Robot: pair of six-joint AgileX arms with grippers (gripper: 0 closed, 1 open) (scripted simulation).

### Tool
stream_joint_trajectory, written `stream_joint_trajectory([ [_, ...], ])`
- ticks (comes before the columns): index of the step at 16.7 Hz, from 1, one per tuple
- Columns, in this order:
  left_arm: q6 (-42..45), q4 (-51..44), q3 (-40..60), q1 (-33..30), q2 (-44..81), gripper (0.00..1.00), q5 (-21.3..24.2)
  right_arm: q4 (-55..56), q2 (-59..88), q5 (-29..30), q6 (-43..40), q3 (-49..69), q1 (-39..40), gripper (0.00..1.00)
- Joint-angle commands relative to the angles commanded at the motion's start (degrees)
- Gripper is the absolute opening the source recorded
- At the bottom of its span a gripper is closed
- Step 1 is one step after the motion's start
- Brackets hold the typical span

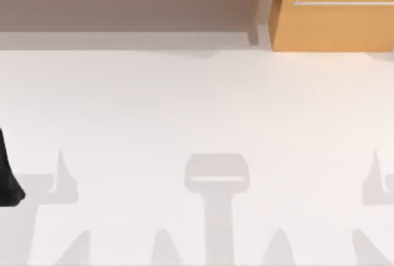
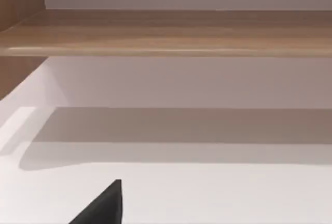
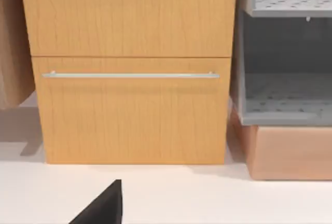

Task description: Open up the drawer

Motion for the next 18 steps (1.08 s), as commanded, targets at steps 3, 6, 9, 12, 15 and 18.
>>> stream_joint_trajectory([
  [3, 0.0, 0.0, 0.0, 0.0, 0.0, 1.00, 0.0, 0.6, 0.7, -0.4, 0.0, 0.8, -0.8, 1.00],
  [6, 0.0, 0.0, 0.0, 0.0, 0.0, 1.00, 0.0, 3.9, 5.9, -3.6, 0.1, 5.2, -5.7, 1.00],
  [9, 0.0, 0.0, 0.0, 0.0, 0.0, 1.00, 0.0, 7.4, 16.3, -8.5, 0.3, 11.3, -10.5, 1.00],
  [12, 0.0, 0.0, 0.0, 0.0, 0.0, 1.00, 0.0, 10.6, 27.7, -13.7, 0.4, 15.6, -12.8, 1.00],
  [15, 0.0, 0.0, 0.0, 0.0, 0.0, 1.00, 0.0, 14.2, 36.9, -18.9, 0.5, 21.3, -17.0, 1.00],
  [18, 0.0, 0.0, 0.0, 0.0, 0.0, 1.00, 0.0, 17.0, 43.1, -22.0, 0.6, 25.5, -21.2, 1.00],
])
